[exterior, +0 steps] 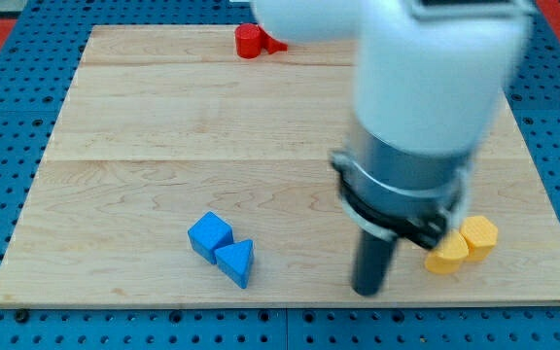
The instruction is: Separate the yellow heart and the yellow hexagon
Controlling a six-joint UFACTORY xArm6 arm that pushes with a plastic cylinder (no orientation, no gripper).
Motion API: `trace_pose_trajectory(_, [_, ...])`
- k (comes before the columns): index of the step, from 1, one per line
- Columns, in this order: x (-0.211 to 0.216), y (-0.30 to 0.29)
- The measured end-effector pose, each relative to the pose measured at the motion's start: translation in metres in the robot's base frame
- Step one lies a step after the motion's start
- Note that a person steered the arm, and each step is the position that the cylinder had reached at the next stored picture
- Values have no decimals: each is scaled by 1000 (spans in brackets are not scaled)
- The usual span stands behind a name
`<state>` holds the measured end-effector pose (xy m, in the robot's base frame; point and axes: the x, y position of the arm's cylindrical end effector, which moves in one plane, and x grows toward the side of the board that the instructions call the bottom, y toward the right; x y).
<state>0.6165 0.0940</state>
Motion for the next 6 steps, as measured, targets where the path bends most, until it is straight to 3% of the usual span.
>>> trace_pose_trajectory(3, [-21, 98])
trace_pose_trajectory(5, [-95, 99])
trace_pose_trajectory(6, [-94, 128])
